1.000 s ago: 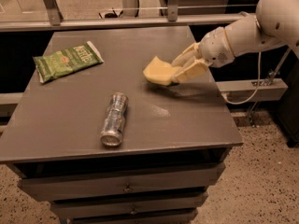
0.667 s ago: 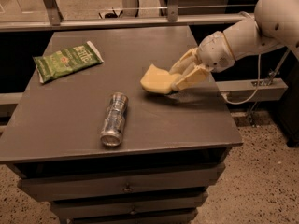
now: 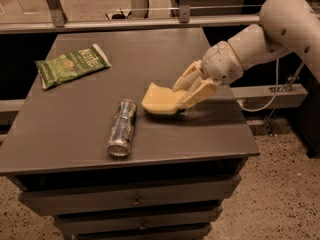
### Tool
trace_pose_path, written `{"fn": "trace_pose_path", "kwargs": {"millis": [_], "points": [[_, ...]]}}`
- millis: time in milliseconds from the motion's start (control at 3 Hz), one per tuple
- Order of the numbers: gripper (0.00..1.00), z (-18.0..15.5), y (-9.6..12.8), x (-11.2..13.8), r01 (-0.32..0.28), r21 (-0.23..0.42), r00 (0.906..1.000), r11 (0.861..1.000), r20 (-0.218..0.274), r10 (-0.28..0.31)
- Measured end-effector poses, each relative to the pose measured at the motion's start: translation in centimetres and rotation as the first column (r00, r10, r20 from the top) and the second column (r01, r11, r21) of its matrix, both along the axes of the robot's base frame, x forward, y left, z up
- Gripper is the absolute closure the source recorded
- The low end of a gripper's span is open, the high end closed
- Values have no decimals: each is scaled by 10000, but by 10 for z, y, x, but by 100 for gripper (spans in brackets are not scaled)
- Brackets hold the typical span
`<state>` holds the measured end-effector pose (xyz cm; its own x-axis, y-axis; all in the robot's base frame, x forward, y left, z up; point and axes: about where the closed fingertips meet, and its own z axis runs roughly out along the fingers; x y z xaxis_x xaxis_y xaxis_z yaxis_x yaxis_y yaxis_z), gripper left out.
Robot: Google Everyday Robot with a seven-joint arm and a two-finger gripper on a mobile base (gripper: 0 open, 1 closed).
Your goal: Move sponge near redbull can
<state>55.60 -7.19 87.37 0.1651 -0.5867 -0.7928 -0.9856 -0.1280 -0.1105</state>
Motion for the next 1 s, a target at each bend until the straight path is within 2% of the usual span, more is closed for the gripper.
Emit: {"fn": "trace_pose_path", "kwargs": {"millis": [333,667,1000], "points": [[62,-3,8,-10,-497,-114,9987,9987,-115,495],[32,-6,14,-16,-795,-231,9967,9966,-179,791],[8,-7,17,-17,-904,-294,9958,9955,-195,899]]}}
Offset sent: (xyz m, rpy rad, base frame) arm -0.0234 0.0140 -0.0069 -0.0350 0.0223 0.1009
